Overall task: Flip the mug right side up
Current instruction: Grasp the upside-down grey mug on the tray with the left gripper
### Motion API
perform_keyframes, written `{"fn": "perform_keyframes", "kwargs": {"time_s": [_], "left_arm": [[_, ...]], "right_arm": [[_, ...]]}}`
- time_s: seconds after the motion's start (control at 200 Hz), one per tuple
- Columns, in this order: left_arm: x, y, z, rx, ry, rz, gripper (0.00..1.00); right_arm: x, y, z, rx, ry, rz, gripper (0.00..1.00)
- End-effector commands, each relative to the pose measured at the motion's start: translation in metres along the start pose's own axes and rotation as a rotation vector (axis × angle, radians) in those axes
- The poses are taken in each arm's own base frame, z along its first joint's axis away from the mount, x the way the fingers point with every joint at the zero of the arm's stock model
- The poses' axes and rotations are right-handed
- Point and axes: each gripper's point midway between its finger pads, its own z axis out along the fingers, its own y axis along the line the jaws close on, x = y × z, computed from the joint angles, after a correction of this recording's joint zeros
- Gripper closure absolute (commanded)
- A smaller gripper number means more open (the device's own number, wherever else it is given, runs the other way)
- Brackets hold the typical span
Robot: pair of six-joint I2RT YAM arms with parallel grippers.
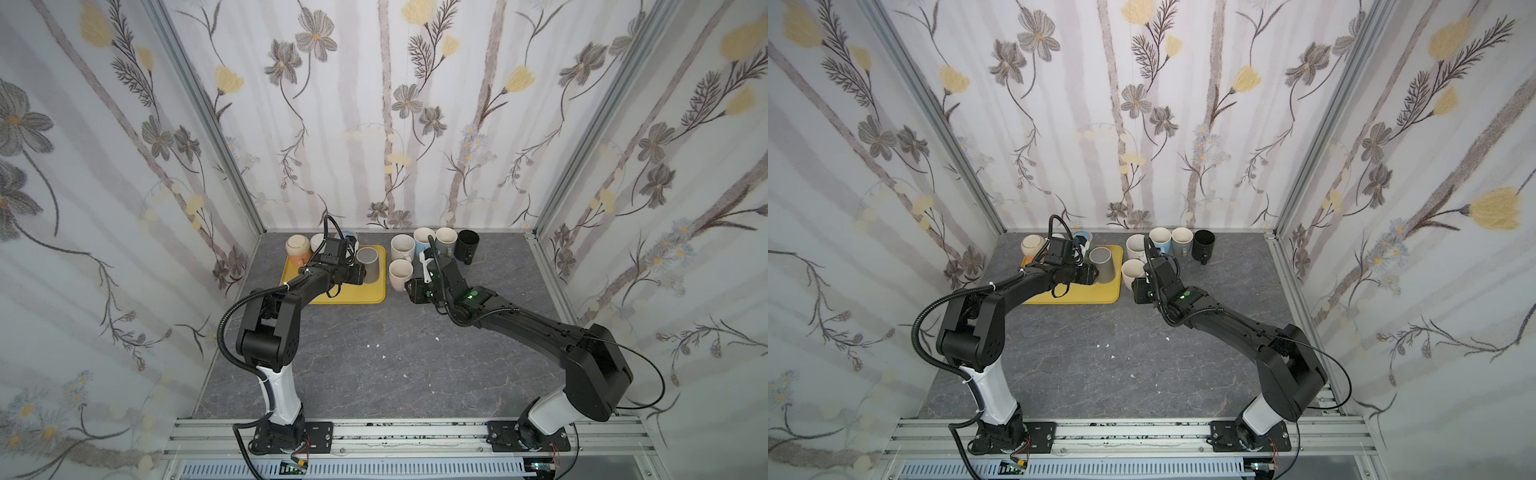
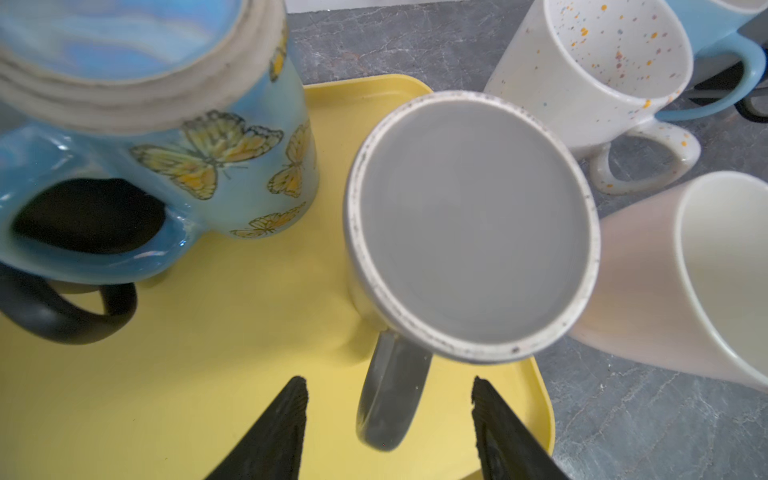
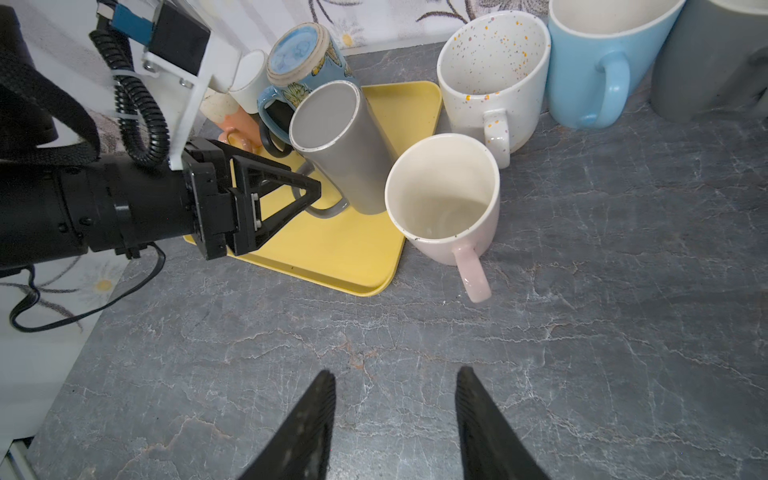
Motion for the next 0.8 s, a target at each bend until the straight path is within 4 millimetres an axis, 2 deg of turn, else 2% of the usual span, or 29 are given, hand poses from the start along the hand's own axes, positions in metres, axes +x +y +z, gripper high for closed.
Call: {"fn": "perform_keyframes", "kwargs": {"time_s": [0.0, 0.37, 0.495, 0.719, 0.794], "left_arm": [[-0.011, -0.003, 0.004, 0.025, -0.040, 0.035, 0.46], [-0.013, 0.009, 0.014, -0.034, -0.059, 0.066, 0.66], [-0.011, 0.009, 0.016, -0.038, -0.062, 0.072, 0.81], [-0.017, 0.004, -0.004, -0.040, -0.122, 0.066, 1.00], [-0.021, 0.001, -0.015, -0.033, -0.153, 0.058, 1.00]], "right_arm": [[-0.007, 0.000, -0.002, 0.003, -0.030, 0.009, 0.52], [-0.005, 0.000, 0.001, 0.004, -0.023, 0.010, 0.52], [-0.005, 0.000, 0.001, 0.006, -0.024, 0.010, 0.52], [-0.008, 0.002, 0.000, -0.001, -0.036, 0.014, 0.52], [-0.010, 0.003, -0.001, -0.009, -0.045, 0.019, 0.52]]}}
